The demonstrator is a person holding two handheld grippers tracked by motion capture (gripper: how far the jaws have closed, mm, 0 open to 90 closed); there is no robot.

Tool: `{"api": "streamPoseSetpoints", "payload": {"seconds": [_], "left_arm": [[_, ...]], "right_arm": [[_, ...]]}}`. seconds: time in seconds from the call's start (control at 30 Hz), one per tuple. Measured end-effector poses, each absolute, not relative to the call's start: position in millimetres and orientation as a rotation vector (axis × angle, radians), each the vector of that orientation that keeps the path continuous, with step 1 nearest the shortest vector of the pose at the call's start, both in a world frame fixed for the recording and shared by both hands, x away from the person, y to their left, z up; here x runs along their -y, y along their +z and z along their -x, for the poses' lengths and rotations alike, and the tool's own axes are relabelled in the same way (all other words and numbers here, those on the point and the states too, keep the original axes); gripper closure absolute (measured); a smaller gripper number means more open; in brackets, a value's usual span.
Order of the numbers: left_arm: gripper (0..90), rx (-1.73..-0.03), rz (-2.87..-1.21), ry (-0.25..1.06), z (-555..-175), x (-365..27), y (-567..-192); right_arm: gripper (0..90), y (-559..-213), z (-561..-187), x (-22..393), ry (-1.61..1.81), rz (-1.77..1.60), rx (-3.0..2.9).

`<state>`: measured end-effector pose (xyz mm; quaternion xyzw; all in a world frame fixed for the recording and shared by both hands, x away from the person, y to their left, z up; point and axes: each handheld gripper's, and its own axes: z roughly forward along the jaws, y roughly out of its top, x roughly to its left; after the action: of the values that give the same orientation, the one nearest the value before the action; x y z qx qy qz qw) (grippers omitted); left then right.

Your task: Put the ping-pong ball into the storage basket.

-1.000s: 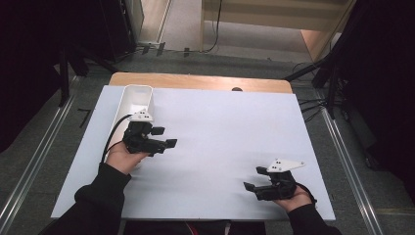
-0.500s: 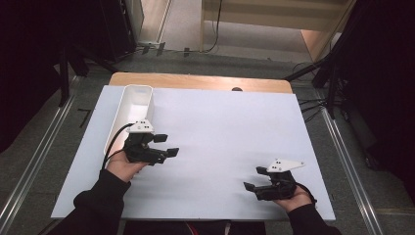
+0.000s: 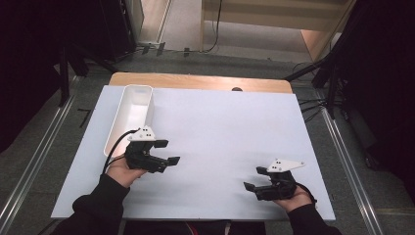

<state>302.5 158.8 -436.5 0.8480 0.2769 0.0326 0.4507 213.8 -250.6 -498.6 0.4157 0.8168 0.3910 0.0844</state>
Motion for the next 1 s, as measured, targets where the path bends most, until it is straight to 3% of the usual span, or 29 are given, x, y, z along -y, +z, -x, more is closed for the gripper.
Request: {"api": "streamPoseSetpoints", "payload": {"seconds": [1.0], "left_arm": [[22.2, -0.506, -2.199, 0.067, -273, -169, -461]], "right_arm": [[21.5, -499, -214, 251, 1.163, -1.237, -2.434]]}}
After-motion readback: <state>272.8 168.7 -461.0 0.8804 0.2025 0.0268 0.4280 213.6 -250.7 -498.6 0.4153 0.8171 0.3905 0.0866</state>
